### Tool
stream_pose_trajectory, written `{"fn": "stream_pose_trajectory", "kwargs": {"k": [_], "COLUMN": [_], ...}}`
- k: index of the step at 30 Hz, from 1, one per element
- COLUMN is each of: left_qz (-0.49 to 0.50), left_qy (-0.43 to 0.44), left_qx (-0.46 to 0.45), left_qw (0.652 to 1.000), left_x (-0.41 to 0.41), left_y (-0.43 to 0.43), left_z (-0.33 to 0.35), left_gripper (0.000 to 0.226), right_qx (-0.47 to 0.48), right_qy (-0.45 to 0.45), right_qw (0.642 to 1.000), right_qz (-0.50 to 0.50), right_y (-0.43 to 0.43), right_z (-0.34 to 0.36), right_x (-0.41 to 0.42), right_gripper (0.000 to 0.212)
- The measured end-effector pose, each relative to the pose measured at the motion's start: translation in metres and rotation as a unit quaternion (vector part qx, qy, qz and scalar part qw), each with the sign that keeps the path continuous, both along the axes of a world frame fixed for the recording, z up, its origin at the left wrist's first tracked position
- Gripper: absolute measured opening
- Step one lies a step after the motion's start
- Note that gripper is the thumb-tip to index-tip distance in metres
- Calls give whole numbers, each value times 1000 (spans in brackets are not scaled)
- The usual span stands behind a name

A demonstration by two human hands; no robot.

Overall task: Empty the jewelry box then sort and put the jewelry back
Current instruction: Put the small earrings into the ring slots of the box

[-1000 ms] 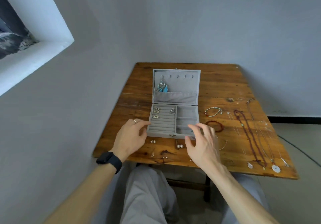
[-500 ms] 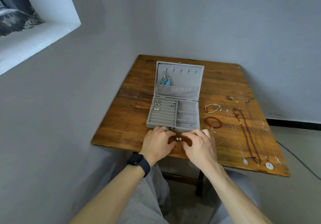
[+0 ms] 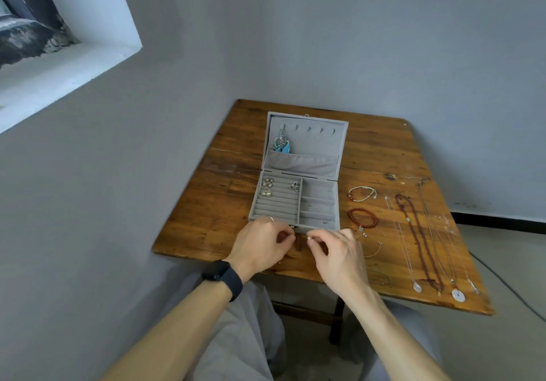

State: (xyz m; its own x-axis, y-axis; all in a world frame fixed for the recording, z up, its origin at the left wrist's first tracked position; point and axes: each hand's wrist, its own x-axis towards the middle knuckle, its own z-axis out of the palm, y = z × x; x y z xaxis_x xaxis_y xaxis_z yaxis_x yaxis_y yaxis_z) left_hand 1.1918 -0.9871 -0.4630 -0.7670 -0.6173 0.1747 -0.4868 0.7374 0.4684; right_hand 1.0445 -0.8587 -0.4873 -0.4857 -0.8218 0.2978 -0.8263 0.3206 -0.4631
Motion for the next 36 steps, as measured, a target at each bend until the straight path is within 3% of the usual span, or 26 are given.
{"fn": "stream_pose_trajectory", "kwargs": {"k": [6,11,16,23,36], "left_qz": [112,162,188,211,217], "left_qy": [129,180,206,196,189], "left_qx": [206,275,292,289,284], "left_qw": [963,930,915,913,915], "left_x": [21,37,52,74,85], "left_y": [-39,-60,-70,-85,-91], "left_z": [22,19,9,-4,-6], "left_gripper": [10,8,10,8,10], "right_qx": [-46,-30,27,122,247], "right_qy": [-89,-71,-14,137,249], "right_qw": [995,997,999,978,929], "right_qz": [-3,10,42,101,122], "right_y": [-18,-47,-80,-114,-142], "right_z": [28,44,48,55,63], "right_x": [-13,-33,-49,-55,-46], "right_gripper": [16,11,14,19,23]}}
